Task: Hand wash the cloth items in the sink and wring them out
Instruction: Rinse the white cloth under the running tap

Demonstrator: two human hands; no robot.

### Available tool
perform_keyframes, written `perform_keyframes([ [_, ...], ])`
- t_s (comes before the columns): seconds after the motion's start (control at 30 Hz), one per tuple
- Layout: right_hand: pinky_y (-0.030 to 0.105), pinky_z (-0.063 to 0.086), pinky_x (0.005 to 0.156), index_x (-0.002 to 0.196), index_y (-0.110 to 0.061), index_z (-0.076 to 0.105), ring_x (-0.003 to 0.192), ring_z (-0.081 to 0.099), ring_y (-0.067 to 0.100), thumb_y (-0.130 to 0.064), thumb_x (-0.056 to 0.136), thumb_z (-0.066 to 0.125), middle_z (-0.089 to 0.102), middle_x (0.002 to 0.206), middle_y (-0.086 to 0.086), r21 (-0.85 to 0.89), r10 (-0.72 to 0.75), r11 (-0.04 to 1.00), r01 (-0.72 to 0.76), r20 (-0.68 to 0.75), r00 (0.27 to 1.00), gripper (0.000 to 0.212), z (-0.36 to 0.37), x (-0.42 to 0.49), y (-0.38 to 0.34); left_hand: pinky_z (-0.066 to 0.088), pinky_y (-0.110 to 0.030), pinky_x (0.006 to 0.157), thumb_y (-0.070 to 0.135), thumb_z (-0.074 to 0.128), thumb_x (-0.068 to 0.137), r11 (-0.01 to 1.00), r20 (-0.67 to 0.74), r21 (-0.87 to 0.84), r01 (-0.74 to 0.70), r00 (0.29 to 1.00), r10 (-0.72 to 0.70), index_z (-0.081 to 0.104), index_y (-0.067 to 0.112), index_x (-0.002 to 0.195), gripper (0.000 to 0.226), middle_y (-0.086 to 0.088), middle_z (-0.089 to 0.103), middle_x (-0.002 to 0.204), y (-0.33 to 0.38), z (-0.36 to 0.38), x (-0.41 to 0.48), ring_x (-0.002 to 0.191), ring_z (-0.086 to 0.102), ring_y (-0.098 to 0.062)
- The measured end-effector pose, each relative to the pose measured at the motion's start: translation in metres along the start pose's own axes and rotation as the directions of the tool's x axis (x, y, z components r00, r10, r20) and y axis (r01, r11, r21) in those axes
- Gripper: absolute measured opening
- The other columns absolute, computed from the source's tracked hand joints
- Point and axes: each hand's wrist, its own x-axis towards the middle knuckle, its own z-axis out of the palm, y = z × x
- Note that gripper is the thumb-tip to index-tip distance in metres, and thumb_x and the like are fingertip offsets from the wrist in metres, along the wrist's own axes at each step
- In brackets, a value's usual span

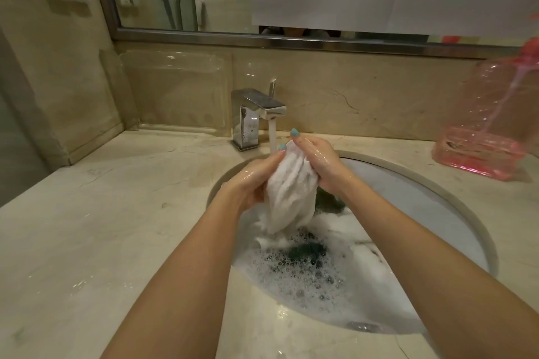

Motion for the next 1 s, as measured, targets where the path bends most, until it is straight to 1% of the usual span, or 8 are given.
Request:
perform_keyframes([
  [0.1, 0.029, 0.057, 0.075, 0.098, -0.012, 0.063, 0.088, 0.069, 0.02, -0.044, 0.093, 0.058, 0.07, 0.092, 0.006, 0.021, 0.009, 1.0, -0.01, 0.061, 0.998, 0.033, -0.005, 0.0, 0.001, 0.055, -0.045, 0.089, 0.032, 0.07, 0.089, 0.995, -0.094, -0.032, -0.092, 0.992, 0.089, 0.06, 0.015, 0.123, 0.039, -0.01, 0.071, 0.111, -0.001, -0.004, 0.004, 0.102, 0.069, -0.03],
  [0.23, 0.031, 0.055, 0.082, 0.104, -0.01, 0.058, 0.093, 0.067, 0.019, -0.039, 0.092, 0.061, 0.068, 0.099, 0.006, 0.086, 0.074, 0.993, -0.082, 0.095, 0.993, 0.031, -0.016, 0.001, 0.003, 0.046, -0.032, 0.064, 0.016, 0.074, 0.082, 0.986, -0.12, 0.005, -0.165, 0.979, 0.164, 0.052, 0.019, 0.097, 0.026, -0.002, 0.066, 0.089, 0.0, -0.002, -0.001, 0.064, 0.061, -0.014],
  [0.37, 0.041, 0.051, 0.092, 0.116, -0.007, 0.057, 0.105, 0.063, 0.029, -0.024, 0.082, 0.073, 0.064, 0.116, 0.015, 0.152, 0.117, 0.973, -0.174, 0.326, 0.938, 0.041, -0.027, 0.003, 0.0, 0.053, -0.043, 0.086, 0.028, 0.081, 0.074, 0.985, -0.255, 0.091, -0.15, 0.952, 0.168, 0.049, 0.024, 0.115, 0.052, -0.003, 0.064, 0.112, 0.0, -0.001, 0.002, 0.101, 0.064, -0.024],
  [0.5, 0.036, 0.055, 0.087, 0.129, -0.005, 0.054, 0.102, 0.066, 0.026, -0.005, 0.086, 0.063, 0.066, 0.118, 0.013, 0.123, 0.178, 0.957, -0.263, 0.469, 0.865, 0.044, -0.041, 0.006, 0.006, 0.049, -0.029, 0.071, 0.02, 0.066, 0.089, 0.943, -0.433, 0.2, -0.264, 0.84, 0.327, 0.062, 0.015, 0.094, 0.008, 0.001, 0.065, 0.088, 0.001, -0.005, 0.003, 0.086, 0.061, -0.018],
  [0.63, 0.032, 0.047, 0.063, 0.086, -0.002, 0.065, 0.072, 0.061, 0.026, -0.007, 0.093, 0.059, 0.065, 0.078, 0.013, -0.262, 0.216, 0.951, -0.165, 0.18, 0.96, 0.01, -0.055, 0.01, 0.033, 0.044, -0.026, 0.073, 0.011, 0.059, 0.093, 0.907, -0.574, 0.23, -0.353, 0.704, 0.419, 0.055, 0.014, 0.099, 0.008, 0.004, 0.056, 0.092, 0.004, -0.011, 0.0, 0.087, 0.053, -0.015],
  [0.73, 0.03, 0.029, 0.055, 0.067, -0.011, 0.045, 0.06, 0.042, 0.019, -0.01, 0.097, 0.05, 0.043, 0.063, 0.005, -0.398, 0.094, 0.913, -0.087, -0.002, 0.996, 0.03, -0.057, 0.009, 0.042, 0.048, -0.022, 0.071, -0.001, 0.056, 0.089, 0.898, -0.539, 0.212, -0.386, 0.72, 0.437, 0.053, 0.016, 0.115, 0.031, 0.002, 0.057, 0.105, 0.005, -0.008, -0.004, 0.089, 0.057, -0.012],
  [0.87, 0.026, 0.043, 0.057, 0.078, -0.007, 0.058, 0.065, 0.056, 0.019, -0.012, 0.101, 0.044, 0.058, 0.067, 0.006, -0.032, 0.09, 0.995, -0.091, -0.031, 0.995, 0.027, -0.033, 0.007, 0.021, 0.047, -0.025, 0.071, 0.001, 0.059, 0.085, 0.906, -0.453, 0.161, -0.391, 0.787, 0.419, 0.05, 0.018, 0.118, 0.037, -0.002, 0.057, 0.111, 0.007, -0.004, -0.003, 0.096, 0.057, -0.018],
  [1.0, 0.035, 0.053, 0.086, 0.113, -0.001, 0.063, 0.099, 0.068, 0.025, -0.025, 0.098, 0.055, 0.07, 0.105, 0.014, 0.148, 0.119, 0.98, -0.132, 0.094, 0.988, 0.03, -0.016, 0.007, 0.017, 0.044, -0.037, 0.077, 0.031, 0.061, 0.07, 0.943, -0.423, 0.038, -0.332, 0.849, 0.316, 0.057, 0.023, 0.1, 0.031, -0.006, 0.06, 0.105, 0.01, 0.005, -0.006, 0.098, 0.055, -0.022],
])
